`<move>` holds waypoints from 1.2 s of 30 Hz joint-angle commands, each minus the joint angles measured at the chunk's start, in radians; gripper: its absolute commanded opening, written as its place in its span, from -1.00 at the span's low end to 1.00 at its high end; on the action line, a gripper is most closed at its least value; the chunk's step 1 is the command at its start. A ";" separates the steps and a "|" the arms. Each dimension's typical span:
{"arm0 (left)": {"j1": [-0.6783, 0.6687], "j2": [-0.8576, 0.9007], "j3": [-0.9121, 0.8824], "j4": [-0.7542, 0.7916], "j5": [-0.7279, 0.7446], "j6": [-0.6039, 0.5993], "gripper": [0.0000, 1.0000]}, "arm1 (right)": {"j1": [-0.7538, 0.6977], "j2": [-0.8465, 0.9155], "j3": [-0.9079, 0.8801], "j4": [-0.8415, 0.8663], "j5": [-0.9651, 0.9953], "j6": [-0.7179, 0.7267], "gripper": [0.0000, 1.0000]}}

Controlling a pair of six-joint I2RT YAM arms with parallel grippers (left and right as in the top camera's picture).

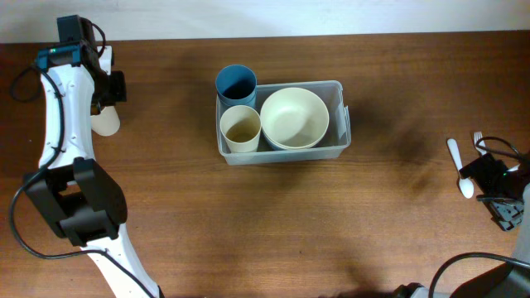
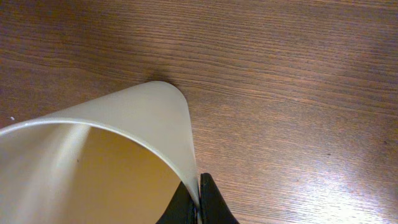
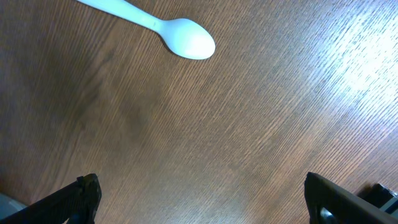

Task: Pack container
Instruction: 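Grasp the last cream cup rim with the left gripper and lift, then carry the cream cup right and lower it onto the container's cream cup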

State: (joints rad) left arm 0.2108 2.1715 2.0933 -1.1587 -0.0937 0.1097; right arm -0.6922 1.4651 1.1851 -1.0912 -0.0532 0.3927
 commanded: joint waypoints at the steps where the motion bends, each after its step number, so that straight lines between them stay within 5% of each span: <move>1: 0.008 0.022 0.003 -0.001 0.000 0.000 -0.97 | -0.002 -0.001 0.000 0.000 -0.002 0.009 0.98; 8: 0.001 0.019 0.159 -0.108 0.026 -0.026 -0.97 | -0.002 -0.001 0.000 0.000 -0.002 0.009 0.98; 20: -0.002 -0.023 0.713 -0.529 0.354 -0.028 -0.97 | -0.002 -0.001 0.000 0.000 -0.002 0.009 0.98; 28: -0.054 -0.172 0.722 -0.529 0.423 -0.045 -0.97 | -0.002 -0.001 0.000 0.000 -0.002 0.009 0.98; 36: -0.266 -0.314 0.700 -0.529 0.405 -0.045 -0.97 | -0.002 -0.001 0.000 0.000 -0.002 0.009 0.98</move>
State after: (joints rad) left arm 0.0090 1.9282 2.7945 -1.6871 0.3000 0.0708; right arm -0.6922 1.4654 1.1851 -1.0916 -0.0532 0.3923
